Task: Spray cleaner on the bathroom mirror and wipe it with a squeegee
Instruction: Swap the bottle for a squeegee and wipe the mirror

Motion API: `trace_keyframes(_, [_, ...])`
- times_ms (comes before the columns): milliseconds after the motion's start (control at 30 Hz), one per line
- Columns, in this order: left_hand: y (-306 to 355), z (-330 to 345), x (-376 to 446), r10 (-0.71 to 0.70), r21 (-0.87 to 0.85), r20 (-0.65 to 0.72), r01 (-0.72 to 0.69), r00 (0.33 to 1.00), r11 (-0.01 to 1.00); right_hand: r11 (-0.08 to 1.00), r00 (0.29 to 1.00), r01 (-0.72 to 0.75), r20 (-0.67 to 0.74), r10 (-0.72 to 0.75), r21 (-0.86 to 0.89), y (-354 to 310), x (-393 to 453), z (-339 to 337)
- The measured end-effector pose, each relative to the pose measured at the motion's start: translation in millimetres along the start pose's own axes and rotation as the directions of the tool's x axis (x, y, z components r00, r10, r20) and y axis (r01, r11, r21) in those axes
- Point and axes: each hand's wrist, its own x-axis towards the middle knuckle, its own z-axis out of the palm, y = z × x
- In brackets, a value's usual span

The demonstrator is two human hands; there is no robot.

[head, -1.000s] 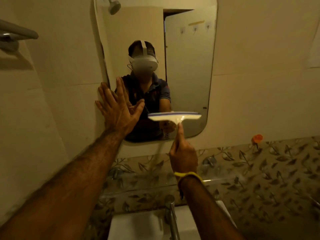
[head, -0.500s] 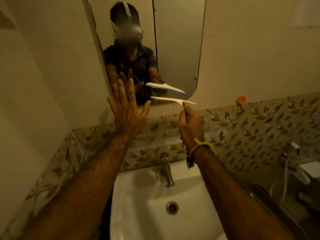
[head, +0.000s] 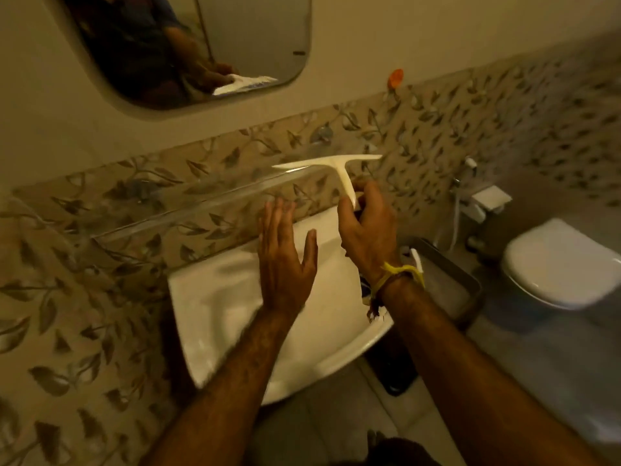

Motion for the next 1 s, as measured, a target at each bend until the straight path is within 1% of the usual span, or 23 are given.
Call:
trace_keyframes(33, [2.4, 12.4, -11.9, -0.050, -0.049, 0.035, 0.052, 0.998, 0.997, 1.000, 0.999, -0.012, -0.051, 0.011, -0.028, 9.8, -6.7, -12.3])
trace_keyframes(100, [8.4, 37.6, -32.7, -0.155, -0.111, 0.161, 0.174, 0.975, 0.978, 0.993, 0.988, -0.080, -0.141, 0.067, -0.087, 32.7, -17.6, -38.2])
trace_keyframes(167, [15.4, 62.9, -49.3, -0.216, -0.094, 0.340, 0.262, 0.915, 0.961, 0.973, 0.964, -0.182, -0.223, 0.148, -0.145, 57.3, -23.8, -63.2])
trace_keyframes(233, [22.7, 89.2, -60.9, -0.241, -0.033, 0.536, 0.305, 0.809, 0.952, 0.937, 0.926, -0.297, -0.295, 0.236, -0.185, 83.6, -25.9, -85.8])
trace_keyframes(300, [29.7, 118.6, -68.7, -0.252, 0.035, 0.702, 0.321, 0.666, 0.946, 0.896, 0.888, -0.400, -0.326, 0.325, -0.194, 110.0, -23.9, -104.2])
trace_keyframes(367, [37.5, 149.8, -73.4, -0.281, 0.108, 0.796, 0.329, 0.537, 0.938, 0.855, 0.857, -0.476, -0.328, 0.398, -0.205, 136.5, -18.9, -119.7])
trace_keyframes(400, [41.5, 165.4, -74.8, -0.299, 0.143, 0.816, 0.329, 0.495, 0.934, 0.839, 0.844, -0.501, -0.332, 0.420, -0.212, 150.2, -15.7, -127.4])
trace_keyframes(433, [45.8, 180.7, -75.8, -0.320, 0.179, 0.824, 0.320, 0.468, 0.930, 0.823, 0.833, -0.524, -0.333, 0.442, -0.218, 163.2, -12.1, -135.7])
trace_keyframes(467, [49.2, 195.9, -76.7, -0.343, 0.220, 0.820, 0.301, 0.458, 0.928, 0.808, 0.822, -0.543, -0.338, 0.458, -0.227, 177.3, -8.0, -144.5])
trace_keyframes(533, [53.5, 226.6, -76.3, -0.402, 0.323, 0.784, 0.241, 0.474, 0.915, 0.776, 0.801, -0.581, -0.339, 0.493, -0.245, 205.7, 0.9, -162.0])
trace_keyframes(667, [54.1, 280.9, -69.6, -0.474, 0.493, 0.683, 0.128, 0.556, 0.860, 0.695, 0.744, -0.667, -0.265, 0.613, -0.268, 262.5, 22.0, -186.3])
trace_keyframes(700, [54.3, 293.5, -68.4, -0.499, 0.521, 0.661, 0.136, 0.560, 0.843, 0.674, 0.731, -0.682, -0.243, 0.638, -0.284, 274.9, 28.9, -189.3])
trace_keyframes(767, [52.9, 316.2, -69.7, -0.565, 0.550, 0.615, 0.213, 0.550, 0.807, 0.645, 0.717, -0.691, -0.197, 0.669, -0.326, 298.6, 43.5, -191.0])
trace_keyframes(800, [51.9, 324.2, -73.2, -0.589, 0.573, 0.593, 0.226, 0.549, 0.788, 0.634, 0.712, -0.691, -0.178, 0.679, -0.347, 310.0, 51.3, -189.4])
trace_keyframes(833, [51.7, 329.1, -77.8, -0.609, 0.607, 0.572, 0.216, 0.550, 0.765, 0.618, 0.701, -0.694, -0.154, 0.696, -0.369, 319.6, 59.1, -186.4])
trace_keyframes(967, [46.0, 337.4, -90.2, -0.616, 0.705, 0.501, 0.126, 0.608, 0.698, 0.590, 0.681, -0.669, -0.054, 0.731, -0.453, 356.6, 92.9, -163.0])
trace_keyframes(1000, [42.0, 338.4, -91.5, -0.603, 0.697, 0.506, 0.119, 0.617, 0.707, 0.583, 0.676, -0.658, -0.034, 0.736, -0.477, 367.5, 102.7, -154.5])
